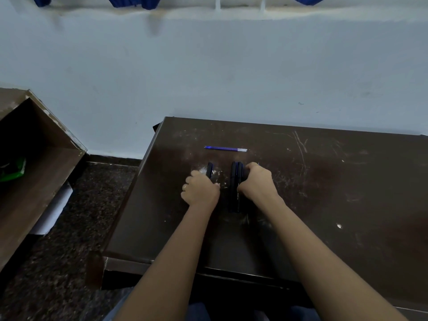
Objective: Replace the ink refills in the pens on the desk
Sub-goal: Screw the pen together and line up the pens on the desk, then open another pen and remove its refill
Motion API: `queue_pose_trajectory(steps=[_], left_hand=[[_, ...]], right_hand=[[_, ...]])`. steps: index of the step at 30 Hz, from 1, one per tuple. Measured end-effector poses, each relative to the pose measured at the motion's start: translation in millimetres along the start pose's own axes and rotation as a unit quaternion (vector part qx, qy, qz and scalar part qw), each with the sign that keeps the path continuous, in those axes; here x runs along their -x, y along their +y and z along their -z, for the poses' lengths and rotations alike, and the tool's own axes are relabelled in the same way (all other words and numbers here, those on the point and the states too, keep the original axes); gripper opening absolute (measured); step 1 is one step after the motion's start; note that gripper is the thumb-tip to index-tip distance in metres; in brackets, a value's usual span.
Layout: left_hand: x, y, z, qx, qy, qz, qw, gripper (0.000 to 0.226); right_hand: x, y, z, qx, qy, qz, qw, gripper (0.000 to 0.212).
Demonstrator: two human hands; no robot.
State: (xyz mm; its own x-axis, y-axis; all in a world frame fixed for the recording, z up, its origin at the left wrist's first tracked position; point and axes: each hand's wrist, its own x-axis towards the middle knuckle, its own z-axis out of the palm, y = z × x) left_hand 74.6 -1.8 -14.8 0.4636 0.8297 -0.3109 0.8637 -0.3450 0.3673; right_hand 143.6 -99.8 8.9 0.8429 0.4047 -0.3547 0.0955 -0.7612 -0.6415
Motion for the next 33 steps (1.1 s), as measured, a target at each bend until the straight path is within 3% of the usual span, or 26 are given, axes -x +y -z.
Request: queue_pose_trajectory(steps=[4,9,12,16,19,25,30,33], left_hand=[[-2,-5,11,0.003,-0.068,-0.018,0.998,0.037],[12,9,47,0.044,-0.139,-0.081,0.986,0.03],[30,4,65,0.019,-0.122,-0.15,0.981,0.024],[50,-8,70,0.075,-0.139,-0.15,0.976,0.019],[57,-11,68,0.138,-0.112,-0.144,0.973,0.028],[53,-8,63,0.182,-0.068,-0.185,0.963,0.027],[50,-4,69,0.198,-0.046,-0.192,0.96,0.022],[52,-1,71,0.212,-0.003,-0.223,0.952,0.032]], right_hand=[[-1,-1,0,-0.001,-0.012,-0.011,1.0,0.035],[2,-14,-3,-0.208,-0.024,0.002,0.978,0.022],[9,-25,-2,-0.264,-0.049,0.02,0.963,0.025],[22,-33,0,-0.318,-0.131,0.017,0.939,0.028],[30,-40,3,-0.369,-0.168,-0.009,0.914,0.021],[35,-47,6,-0.431,-0.141,-0.068,0.888,0.014],[37,-53,4,-0.461,-0.141,-0.048,0.875,0.02],[37,-56,4,-0.461,-0.134,-0.03,0.877,0.024]])
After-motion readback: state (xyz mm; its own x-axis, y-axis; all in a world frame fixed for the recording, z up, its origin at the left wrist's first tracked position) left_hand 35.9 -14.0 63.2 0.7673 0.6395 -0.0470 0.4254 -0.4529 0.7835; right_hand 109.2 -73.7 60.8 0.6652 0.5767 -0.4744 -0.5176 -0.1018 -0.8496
